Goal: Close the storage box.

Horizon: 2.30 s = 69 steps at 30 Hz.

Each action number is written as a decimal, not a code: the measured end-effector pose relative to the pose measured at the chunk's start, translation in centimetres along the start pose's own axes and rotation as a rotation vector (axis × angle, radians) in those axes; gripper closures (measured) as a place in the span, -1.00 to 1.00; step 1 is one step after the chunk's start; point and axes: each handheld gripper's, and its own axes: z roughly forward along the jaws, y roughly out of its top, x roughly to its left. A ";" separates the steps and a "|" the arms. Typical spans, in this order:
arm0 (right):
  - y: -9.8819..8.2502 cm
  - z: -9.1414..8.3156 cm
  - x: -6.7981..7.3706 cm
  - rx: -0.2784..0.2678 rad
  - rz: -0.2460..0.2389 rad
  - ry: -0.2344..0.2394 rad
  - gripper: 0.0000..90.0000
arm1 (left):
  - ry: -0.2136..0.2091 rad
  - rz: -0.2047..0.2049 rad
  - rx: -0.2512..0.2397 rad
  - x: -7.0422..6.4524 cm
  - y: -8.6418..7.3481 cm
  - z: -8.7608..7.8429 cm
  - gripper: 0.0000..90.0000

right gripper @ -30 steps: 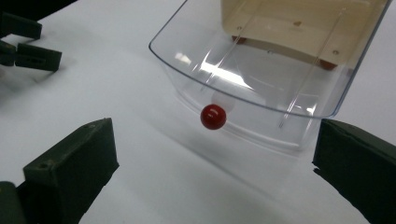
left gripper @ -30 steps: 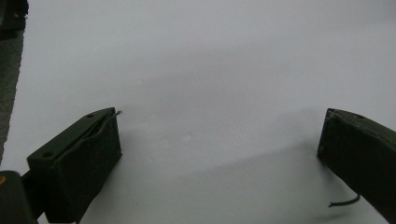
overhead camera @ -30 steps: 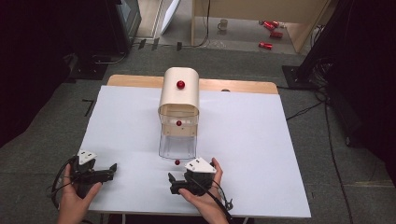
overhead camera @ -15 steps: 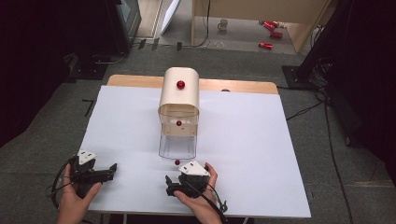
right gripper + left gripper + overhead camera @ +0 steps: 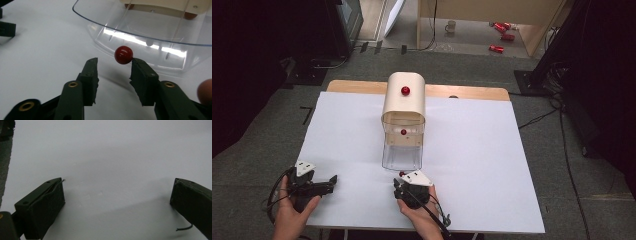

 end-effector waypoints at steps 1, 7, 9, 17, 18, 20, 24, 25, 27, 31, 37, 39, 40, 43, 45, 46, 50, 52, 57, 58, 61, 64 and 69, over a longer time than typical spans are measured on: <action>0.1 0.0 -0.1 -0.005 0.014 -0.003 0.47 | 0.000 0.000 0.000 0.0 0.0 0.0 -1.00; 0.2 0.1 -0.4 -0.014 0.031 -0.009 0.59 | 0.000 0.000 0.000 0.0 0.0 0.0 -1.00; 0.1 0.2 -0.3 -0.011 0.026 -0.017 0.59 | 0.000 0.000 0.000 0.0 0.0 0.0 -1.00; 0.2 0.0 -0.1 -0.026 0.031 -0.035 0.67 | 0.000 0.000 0.000 0.0 0.0 0.0 -1.00; 0.2 0.0 -0.1 -0.026 0.031 -0.035 0.67 | 0.000 0.000 0.000 0.0 0.0 0.0 -1.00; 0.3 -0.1 -0.1 -0.041 0.028 -0.032 0.67 | 0.000 0.000 0.000 0.0 0.0 0.0 -1.00; 0.6 -0.3 -0.1 -0.051 0.028 -0.033 0.67 | 0.000 0.000 0.000 0.0 0.0 0.0 -1.00; 0.7 -0.3 -0.2 -0.055 0.024 -0.035 0.67 | 0.000 0.000 0.000 0.0 0.0 0.0 -1.00; 0.9 -0.5 -0.2 -0.061 0.027 -0.034 0.67 | 0.000 0.000 0.000 0.0 0.0 0.0 -1.00; 1.5 -0.6 -0.4 -0.073 0.024 -0.035 0.68 | 0.000 0.000 0.000 0.0 0.0 0.0 -1.00; 2.2 -0.4 -0.6 -0.072 0.026 -0.038 0.67 | 0.000 0.000 0.000 0.0 0.0 0.0 -1.00; 2.4 -0.1 -0.7 -0.068 0.029 -0.041 0.67 | 0.000 0.000 0.000 0.0 0.0 0.0 -1.00; 2.5 0.0 -0.8 -0.069 0.025 -0.043 0.67 | 0.000 0.000 0.000 0.0 0.0 0.0 -1.00; 2.7 0.2 -0.9 -0.067 0.028 -0.044 0.67 | 0.000 0.000 0.000 0.0 0.0 0.0 -1.00; 3.0 0.6 -1.1 -0.066 0.030 -0.045 0.68 | 0.000 0.000 0.000 0.0 0.0 0.0 -1.00; 3.0 0.6 -1.1 -0.066 0.030 -0.045 0.68 | 0.000 0.000 0.000 0.0 0.0 0.0 -1.00; 3.4 1.0 -1.3 -0.067 0.022 -0.053 0.67 | 0.000 0.000 0.000 0.0 0.0 0.0 -1.00; 3.5 1.2 -1.5 -0.069 0.020 -0.056 0.68 | 0.000 0.000 0.000 0.0 0.0 0.0 -1.00; 4.1 1.8 -2.0 -0.070 0.023 -0.063 0.67 | 0.000 0.000 0.000 0.0 0.0 0.0 -1.00; 4.2 1.9 -2.0 -0.070 0.022 -0.066 0.67 | 0.000 0.000 0.000 0.0 0.0 0.0 -1.00; 4.5 2.3 -2.2 -0.071 0.018 -0.070 0.67 | 0.000 0.000 0.000 0.0 0.0 0.0 -1.00; 4.7 2.6 -2.4 -0.074 0.015 -0.073 0.67 | 0.000 0.000 0.000 0.0 0.0 0.0 -1.00; 5.1 3.0 -2.6 -0.076 0.009 -0.080 0.67 | 0.000 0.000 0.000 0.0 0.0 0.0 -1.00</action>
